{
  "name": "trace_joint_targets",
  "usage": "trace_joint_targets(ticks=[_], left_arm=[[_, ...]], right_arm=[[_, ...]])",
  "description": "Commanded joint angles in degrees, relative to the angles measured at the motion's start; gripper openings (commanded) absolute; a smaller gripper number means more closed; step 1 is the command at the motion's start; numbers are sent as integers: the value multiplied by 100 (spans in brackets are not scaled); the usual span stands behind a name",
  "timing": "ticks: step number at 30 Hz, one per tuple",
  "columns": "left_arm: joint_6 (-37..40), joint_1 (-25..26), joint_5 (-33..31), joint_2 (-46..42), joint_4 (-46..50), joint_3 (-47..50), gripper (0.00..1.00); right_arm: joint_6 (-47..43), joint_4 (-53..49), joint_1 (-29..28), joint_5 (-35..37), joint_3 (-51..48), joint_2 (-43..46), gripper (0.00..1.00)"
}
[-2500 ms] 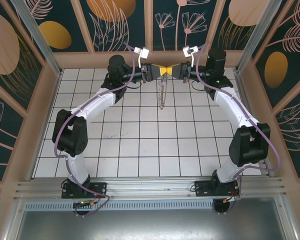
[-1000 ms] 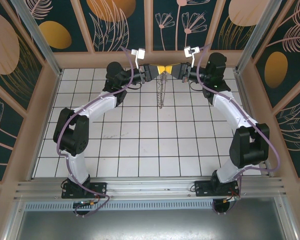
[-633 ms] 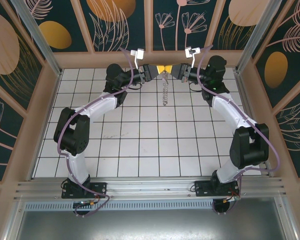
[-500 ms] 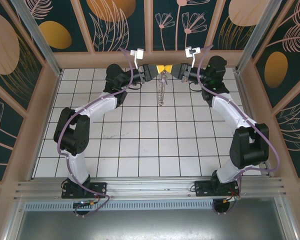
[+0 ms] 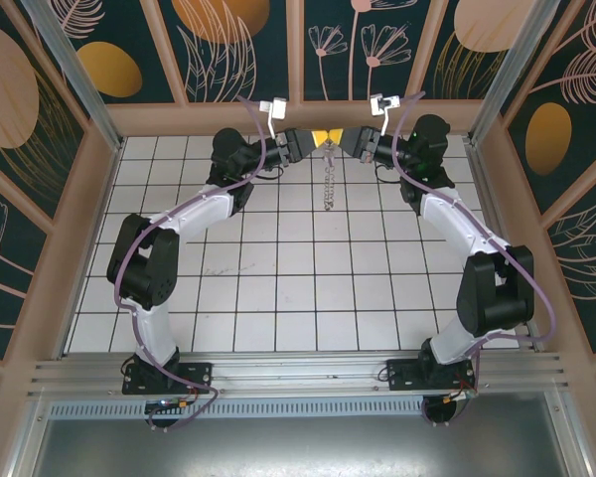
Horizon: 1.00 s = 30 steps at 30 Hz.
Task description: Put the keys on the keyring
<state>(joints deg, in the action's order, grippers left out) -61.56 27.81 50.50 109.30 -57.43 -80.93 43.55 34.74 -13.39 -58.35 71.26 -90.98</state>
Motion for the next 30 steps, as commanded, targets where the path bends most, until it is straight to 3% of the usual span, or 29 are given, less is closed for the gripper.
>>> trace_joint_targets(ticks=[1, 17, 23, 30], left_arm=[[116, 68, 4, -158, -462, 50, 0], [56, 69, -5, -182, -568, 7, 0], [65, 75, -22, -177, -548, 6, 0], [65, 75, -27, -163, -540, 0, 0]], right_arm=[[35, 293, 52, 236, -67, 267, 22], [229, 644, 83, 142, -489, 350, 30], [344, 902, 90, 53, -621, 417, 1], [498, 1158, 90, -35, -666, 457, 0]])
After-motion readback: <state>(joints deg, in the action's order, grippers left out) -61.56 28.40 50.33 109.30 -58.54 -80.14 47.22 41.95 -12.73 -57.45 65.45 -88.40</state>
